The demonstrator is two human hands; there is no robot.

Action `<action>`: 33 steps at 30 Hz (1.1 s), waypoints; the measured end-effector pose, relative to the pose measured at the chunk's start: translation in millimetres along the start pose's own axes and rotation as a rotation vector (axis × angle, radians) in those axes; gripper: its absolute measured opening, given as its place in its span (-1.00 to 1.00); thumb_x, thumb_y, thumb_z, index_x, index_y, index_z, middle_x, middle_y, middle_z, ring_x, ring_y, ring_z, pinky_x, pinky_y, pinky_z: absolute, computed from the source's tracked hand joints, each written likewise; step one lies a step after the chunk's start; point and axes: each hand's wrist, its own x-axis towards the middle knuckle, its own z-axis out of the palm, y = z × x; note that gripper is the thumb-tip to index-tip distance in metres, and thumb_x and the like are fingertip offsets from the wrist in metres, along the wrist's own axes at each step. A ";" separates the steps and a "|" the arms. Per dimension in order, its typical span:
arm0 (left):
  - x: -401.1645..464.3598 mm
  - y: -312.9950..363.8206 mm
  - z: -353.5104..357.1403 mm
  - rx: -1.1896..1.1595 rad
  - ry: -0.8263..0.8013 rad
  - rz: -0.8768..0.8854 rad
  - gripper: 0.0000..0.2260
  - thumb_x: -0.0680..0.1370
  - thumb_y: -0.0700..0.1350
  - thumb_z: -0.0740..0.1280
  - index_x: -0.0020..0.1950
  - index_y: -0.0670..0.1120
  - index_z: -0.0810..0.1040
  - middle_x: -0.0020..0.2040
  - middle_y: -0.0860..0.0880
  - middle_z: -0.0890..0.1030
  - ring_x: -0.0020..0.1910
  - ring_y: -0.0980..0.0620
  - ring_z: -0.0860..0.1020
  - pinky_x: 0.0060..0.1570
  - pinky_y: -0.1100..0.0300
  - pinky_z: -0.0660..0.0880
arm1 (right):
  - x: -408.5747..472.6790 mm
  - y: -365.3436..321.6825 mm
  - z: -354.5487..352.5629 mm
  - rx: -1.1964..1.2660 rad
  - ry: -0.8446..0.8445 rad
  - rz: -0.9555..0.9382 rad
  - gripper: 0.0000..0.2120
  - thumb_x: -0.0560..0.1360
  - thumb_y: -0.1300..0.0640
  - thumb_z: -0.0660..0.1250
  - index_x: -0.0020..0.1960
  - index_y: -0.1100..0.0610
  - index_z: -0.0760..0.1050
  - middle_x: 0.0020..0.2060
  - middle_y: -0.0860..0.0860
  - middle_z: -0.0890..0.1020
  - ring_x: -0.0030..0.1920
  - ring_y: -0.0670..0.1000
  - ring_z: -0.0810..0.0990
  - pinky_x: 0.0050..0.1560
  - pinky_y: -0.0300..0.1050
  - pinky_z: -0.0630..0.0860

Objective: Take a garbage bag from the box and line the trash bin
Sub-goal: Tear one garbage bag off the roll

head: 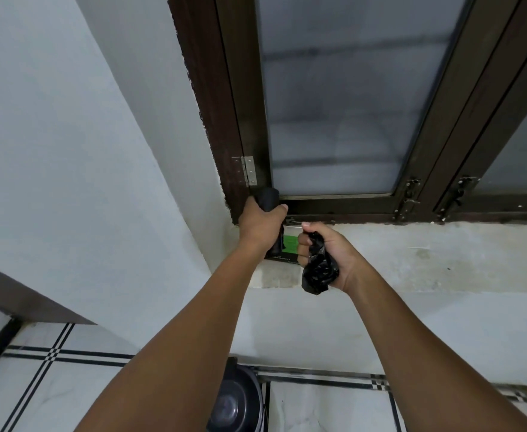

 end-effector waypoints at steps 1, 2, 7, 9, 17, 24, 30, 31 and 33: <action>0.4 2.3 -1.1 0.097 0.001 0.074 -0.51 0.54 0.05 0.44 0.40 -0.08 0.42 0.24 -0.06 0.55 0.18 -0.09 0.54 0.21 0.05 0.52 | 0.1 0.6 -0.3 -0.014 0.004 0.000 -0.65 0.57 0.04 0.32 -0.37 0.06 0.40 -0.43 -0.02 0.36 -0.45 -0.06 0.31 -0.43 -0.21 0.36; 1.0 2.9 -1.8 0.181 -0.001 0.129 -0.55 0.56 0.04 0.42 0.37 -0.08 0.41 0.20 -0.08 0.54 0.14 -0.09 0.54 0.14 0.08 0.52 | -0.2 -0.1 0.0 -0.022 -0.002 -0.001 -0.64 0.58 0.04 0.31 -0.37 0.06 0.39 -0.43 -0.02 0.34 -0.44 -0.06 0.29 -0.43 -0.21 0.35; -3.2 2.7 -0.8 0.437 0.016 0.299 -0.60 0.61 0.03 0.37 0.35 -0.09 0.35 0.12 -0.12 0.54 0.04 -0.14 0.52 -0.01 0.11 0.44 | -1.5 -3.1 3.0 -0.032 -0.049 -0.018 -0.64 0.61 0.08 0.26 -0.35 0.05 0.33 -0.45 -0.04 0.30 -0.48 -0.08 0.24 -0.50 -0.23 0.28; -2.2 0.9 -0.4 0.448 0.036 0.289 -0.61 0.61 0.03 0.36 0.34 -0.09 0.35 0.16 -0.17 0.57 0.08 -0.19 0.57 0.01 0.06 0.50 | -4.3 -1.8 6.1 0.003 -0.079 -0.052 -0.69 0.59 0.11 0.27 -0.32 0.04 0.34 -0.45 -0.05 0.30 -0.49 -0.09 0.24 -0.50 -0.24 0.25; 12.5 -21.8 -23.6 0.300 0.073 0.135 -0.55 0.56 0.04 0.41 0.37 -0.07 0.38 0.16 -0.11 0.59 0.06 -0.14 0.57 -0.03 0.13 0.48 | -22.9 -58.2 -18.6 -0.382 0.276 -0.255 -0.76 0.59 -0.03 0.37 -0.14 0.09 0.44 -0.40 0.03 0.47 -0.49 -0.05 0.46 -0.46 -0.19 0.38; 2.3 -11.9 3.8 -0.133 -0.134 -0.088 -0.47 0.49 0.08 0.51 0.38 -0.05 0.44 0.23 -0.09 0.59 0.16 -0.11 0.59 0.17 0.00 0.55 | 1.3 -46.0 -28.4 -0.831 0.468 -0.117 -0.65 0.43 0.13 0.53 0.06 0.14 0.40 -0.18 0.11 0.61 -0.31 0.04 0.58 -0.31 -0.12 0.53; -2.0 -17.6 6.2 -0.456 -0.304 -0.402 -0.40 0.40 0.15 0.57 0.33 -0.08 0.51 0.09 -0.19 0.66 0.02 -0.22 0.68 0.03 -0.16 0.66 | 14.2 -44.9 -53.6 -1.254 0.620 -0.197 -0.39 0.41 0.04 0.57 0.33 0.09 0.35 0.26 0.14 0.45 0.14 0.13 0.49 0.07 -0.01 0.47; -1.7 -19.3 7.9 -0.499 -0.325 -0.404 -0.45 0.43 0.12 0.56 0.30 -0.11 0.54 0.05 -0.19 0.67 -0.02 -0.21 0.69 0.06 -0.17 0.65 | 14.7 -45.9 -53.5 -1.367 0.708 -0.236 -0.37 0.41 0.00 0.57 0.36 0.08 0.36 0.29 0.14 0.43 0.24 0.17 0.44 0.17 0.05 0.45; -2.1 -18.8 10.1 -0.590 -0.355 -0.417 -0.59 0.49 0.04 0.52 0.23 -0.14 0.58 -0.03 -0.17 0.68 -0.06 -0.19 0.69 0.11 -0.15 0.64 | 13.6 -45.4 -46.8 -1.448 0.852 -0.401 -0.44 0.45 -0.03 0.52 0.35 0.09 0.41 0.29 0.16 0.45 0.32 0.20 0.38 0.30 0.12 0.40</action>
